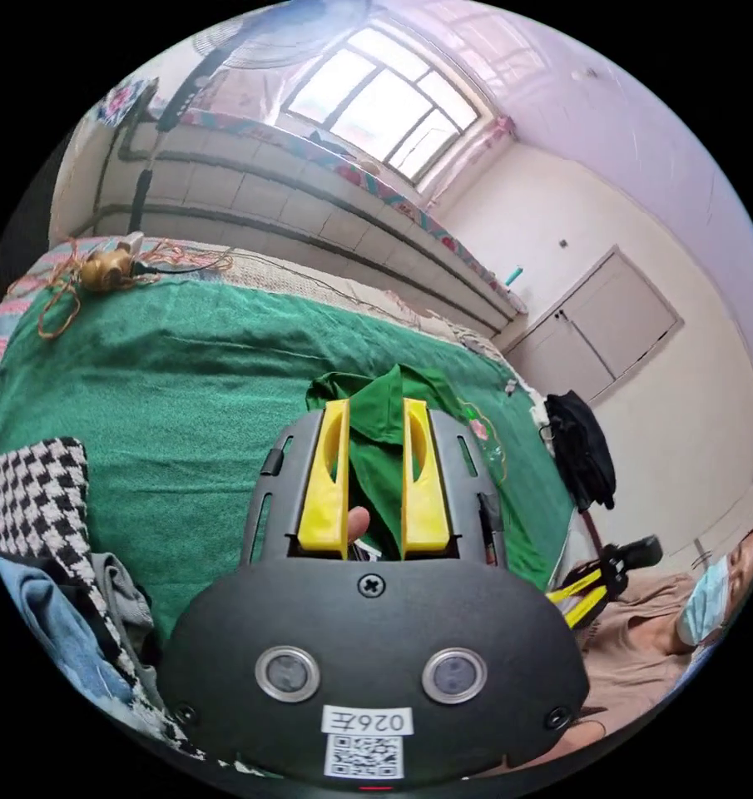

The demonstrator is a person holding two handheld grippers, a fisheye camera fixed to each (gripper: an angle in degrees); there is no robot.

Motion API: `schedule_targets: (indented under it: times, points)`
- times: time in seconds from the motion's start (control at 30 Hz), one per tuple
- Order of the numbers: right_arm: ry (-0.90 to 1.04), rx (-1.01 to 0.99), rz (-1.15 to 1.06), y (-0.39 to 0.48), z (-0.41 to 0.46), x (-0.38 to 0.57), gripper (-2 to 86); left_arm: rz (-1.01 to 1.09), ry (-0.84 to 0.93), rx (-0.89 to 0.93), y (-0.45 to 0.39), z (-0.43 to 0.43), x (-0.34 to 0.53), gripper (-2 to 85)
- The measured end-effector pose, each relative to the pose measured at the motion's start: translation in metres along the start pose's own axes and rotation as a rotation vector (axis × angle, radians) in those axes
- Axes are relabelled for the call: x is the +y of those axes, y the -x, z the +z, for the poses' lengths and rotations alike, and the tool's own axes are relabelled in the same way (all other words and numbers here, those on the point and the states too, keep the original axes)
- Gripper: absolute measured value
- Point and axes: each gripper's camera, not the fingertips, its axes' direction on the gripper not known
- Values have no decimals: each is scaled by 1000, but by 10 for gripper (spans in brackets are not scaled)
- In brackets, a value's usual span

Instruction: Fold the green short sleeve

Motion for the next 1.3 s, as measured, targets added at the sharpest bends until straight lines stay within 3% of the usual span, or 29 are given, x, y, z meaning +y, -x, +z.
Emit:
schedule_targets:
  times: [0.1,0.17,0.27,0.37,0.5,0.67,0.9,1.03,1.1,1.17,1.2,1.3]
  points:
    - [11,187,89,-54,-23,0,52,149,85,-11,-29,20,-13,83]
    - [20,238,169,-106,-36,-10,43,231,229,250,-44,52,-25,4]
    - [47,305,237,-170,-36,-25,29,350,391,431,-70,99,-29,-7]
    - [94,352,312,-236,-22,-39,13,464,617,296,-96,150,-20,-9]
    - [123,338,373,-299,-1,-51,-7,480,726,128,-95,182,-21,-9]
    - [116,295,351,-345,13,-67,-9,457,592,286,-89,155,-35,-10]
    - [124,249,313,-381,24,-81,-9,425,644,206,-88,173,-25,-10]
    - [136,209,345,-410,32,-83,-9,427,665,-40,-95,174,-18,-10]
    - [187,271,353,-422,35,-83,-9,299,583,-333,-81,157,-24,-10]
    - [245,373,380,-438,32,-79,-9,70,369,-694,-69,110,-24,-10]
    - [247,396,390,-441,30,-78,-9,59,307,-700,-73,99,-21,-10]
    - [160,448,406,-440,9,-73,-9,186,148,-435,-108,80,7,-10]
